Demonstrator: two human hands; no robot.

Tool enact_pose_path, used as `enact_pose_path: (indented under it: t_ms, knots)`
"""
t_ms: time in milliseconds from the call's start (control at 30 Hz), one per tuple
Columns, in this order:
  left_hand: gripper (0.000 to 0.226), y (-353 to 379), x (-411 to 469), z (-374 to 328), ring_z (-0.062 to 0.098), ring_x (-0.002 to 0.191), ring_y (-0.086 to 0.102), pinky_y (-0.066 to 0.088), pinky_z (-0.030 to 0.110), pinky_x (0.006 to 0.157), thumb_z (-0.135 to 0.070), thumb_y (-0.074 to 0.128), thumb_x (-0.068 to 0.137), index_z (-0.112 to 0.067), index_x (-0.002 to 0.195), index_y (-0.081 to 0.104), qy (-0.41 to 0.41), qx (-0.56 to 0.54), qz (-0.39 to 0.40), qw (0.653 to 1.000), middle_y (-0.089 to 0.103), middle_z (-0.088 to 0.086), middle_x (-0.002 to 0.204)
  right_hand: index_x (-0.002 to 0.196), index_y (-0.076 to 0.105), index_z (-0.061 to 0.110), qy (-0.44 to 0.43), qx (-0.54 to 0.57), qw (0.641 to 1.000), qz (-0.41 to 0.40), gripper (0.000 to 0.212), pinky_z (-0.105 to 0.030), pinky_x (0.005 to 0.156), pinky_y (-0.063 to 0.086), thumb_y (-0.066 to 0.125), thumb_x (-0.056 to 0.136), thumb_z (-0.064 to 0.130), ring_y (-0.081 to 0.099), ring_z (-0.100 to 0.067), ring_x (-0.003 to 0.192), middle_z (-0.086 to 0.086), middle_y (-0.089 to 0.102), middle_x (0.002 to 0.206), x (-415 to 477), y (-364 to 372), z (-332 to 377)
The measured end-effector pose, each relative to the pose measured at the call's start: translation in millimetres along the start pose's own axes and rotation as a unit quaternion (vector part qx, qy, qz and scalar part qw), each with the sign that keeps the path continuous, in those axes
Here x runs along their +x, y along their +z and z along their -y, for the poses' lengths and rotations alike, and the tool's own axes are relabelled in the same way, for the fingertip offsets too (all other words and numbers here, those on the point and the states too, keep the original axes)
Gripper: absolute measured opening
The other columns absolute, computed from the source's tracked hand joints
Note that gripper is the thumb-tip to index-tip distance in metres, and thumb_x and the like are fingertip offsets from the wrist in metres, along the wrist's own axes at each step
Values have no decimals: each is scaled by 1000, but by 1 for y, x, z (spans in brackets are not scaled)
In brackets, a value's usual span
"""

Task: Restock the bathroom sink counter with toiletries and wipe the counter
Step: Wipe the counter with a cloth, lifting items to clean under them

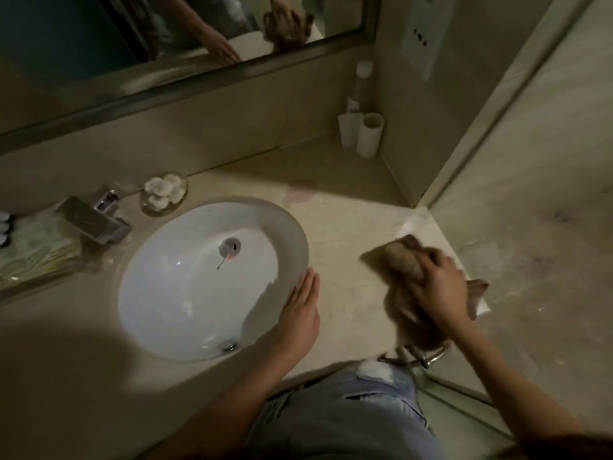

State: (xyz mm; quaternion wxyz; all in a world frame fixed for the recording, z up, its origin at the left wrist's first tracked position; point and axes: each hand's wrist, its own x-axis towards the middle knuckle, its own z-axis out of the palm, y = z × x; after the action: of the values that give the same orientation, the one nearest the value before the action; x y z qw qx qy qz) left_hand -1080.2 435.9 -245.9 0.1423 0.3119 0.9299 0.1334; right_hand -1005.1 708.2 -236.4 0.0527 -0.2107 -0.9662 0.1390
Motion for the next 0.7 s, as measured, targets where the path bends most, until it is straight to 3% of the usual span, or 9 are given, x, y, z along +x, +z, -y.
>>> enact_pose_path:
  t_ms: [67,133,233,400,567,700]
  knots:
    - [63,1,4,-3,25,148,6,9,35,121,-5,36,93,-4,151,10,28,23,32,999,3,10,160,127,56,26,118,2,993,-26,49,-48,84,45,62,79,31,50,-39,101,-12,51,120,15,-8,-24]
    - [65,4,6,-7,21,148,-8,-1,31,121,-7,31,96,-7,151,-2,36,46,58,997,-14,6,158,125,58,23,169,-10,985,-42,46,-48,84,40,60,79,30,48,-39,100,-15,51,118,16,-5,-16]
    - [67,3,8,-16,17,147,-13,-6,27,118,-10,29,97,-9,152,-8,21,54,61,996,-20,3,157,122,60,21,153,-18,987,-52,53,-45,78,40,57,71,33,49,-38,95,-17,53,115,-12,12,27]
    - [67,-4,12,-20,18,147,-15,-7,26,115,-11,31,97,-11,152,-7,26,33,63,997,-19,4,158,129,56,27,-27,-15,1000,1,53,-43,77,44,50,79,44,52,-35,98,-9,53,123,-55,17,45]
    - [67,-6,11,-15,16,146,-18,-7,27,118,-16,28,96,-12,152,-10,43,16,61,997,-23,2,157,128,56,24,114,4,992,-45,44,-44,85,41,52,85,35,52,-35,96,-12,53,119,26,15,36]
    - [65,-6,24,-16,17,146,-14,5,36,121,-18,25,93,-11,152,-1,38,-12,62,997,-14,2,158,126,57,18,156,12,988,-6,44,-49,88,38,58,84,29,50,-39,101,-17,52,118,95,24,80]
